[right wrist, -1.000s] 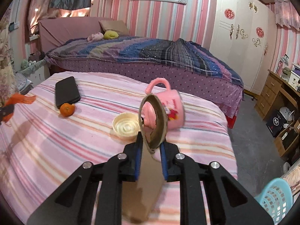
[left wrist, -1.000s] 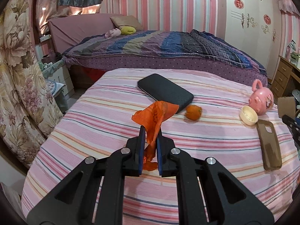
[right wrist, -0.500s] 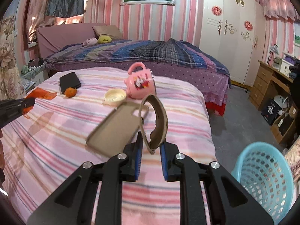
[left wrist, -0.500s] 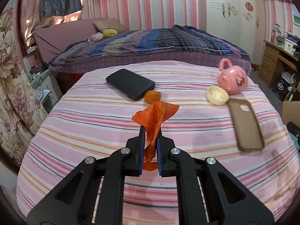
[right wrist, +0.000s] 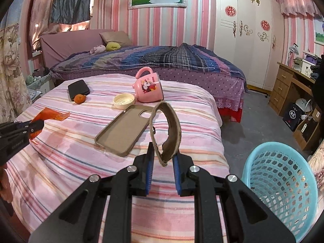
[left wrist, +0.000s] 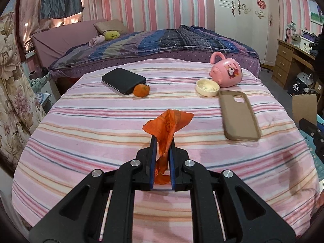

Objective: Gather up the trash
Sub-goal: 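Carry mesh bag and tube over the blue basket and open both tools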

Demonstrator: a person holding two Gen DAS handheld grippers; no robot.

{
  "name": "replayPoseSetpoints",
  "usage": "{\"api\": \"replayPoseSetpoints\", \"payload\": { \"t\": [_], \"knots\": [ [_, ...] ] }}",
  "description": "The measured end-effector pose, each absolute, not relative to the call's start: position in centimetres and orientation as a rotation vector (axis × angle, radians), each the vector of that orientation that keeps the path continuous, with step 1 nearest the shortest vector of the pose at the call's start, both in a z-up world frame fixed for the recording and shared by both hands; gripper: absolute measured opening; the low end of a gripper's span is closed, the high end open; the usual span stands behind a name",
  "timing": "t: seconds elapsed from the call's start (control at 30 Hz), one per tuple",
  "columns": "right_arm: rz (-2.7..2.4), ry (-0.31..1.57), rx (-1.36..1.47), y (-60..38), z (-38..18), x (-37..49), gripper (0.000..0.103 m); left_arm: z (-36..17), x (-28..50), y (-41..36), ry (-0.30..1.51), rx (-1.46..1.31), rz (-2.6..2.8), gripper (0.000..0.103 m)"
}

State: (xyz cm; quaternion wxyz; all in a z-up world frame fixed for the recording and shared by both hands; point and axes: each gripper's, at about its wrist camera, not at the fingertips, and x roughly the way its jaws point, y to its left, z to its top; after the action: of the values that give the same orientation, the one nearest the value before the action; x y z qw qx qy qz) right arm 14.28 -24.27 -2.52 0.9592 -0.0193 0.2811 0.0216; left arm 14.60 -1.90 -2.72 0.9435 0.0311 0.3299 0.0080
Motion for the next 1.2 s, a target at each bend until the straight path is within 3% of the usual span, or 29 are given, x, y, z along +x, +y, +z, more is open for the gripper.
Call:
{"api": "replayPoseSetpoints", "payload": {
  "t": [0.67,1.2],
  "knots": [
    [-0.050,0.533,0.002,-30.8,-1.8,11.4,0.018,-3.4,14.0,-6.5,0.665,0.112,-0.045,0.010],
    [-0.339,0.559,0.112,-45.6,-3.0,7.7,0.018,-2.0,11.4,-19.2,0.555,0.152,-0.298,0.010]
  ]
}}
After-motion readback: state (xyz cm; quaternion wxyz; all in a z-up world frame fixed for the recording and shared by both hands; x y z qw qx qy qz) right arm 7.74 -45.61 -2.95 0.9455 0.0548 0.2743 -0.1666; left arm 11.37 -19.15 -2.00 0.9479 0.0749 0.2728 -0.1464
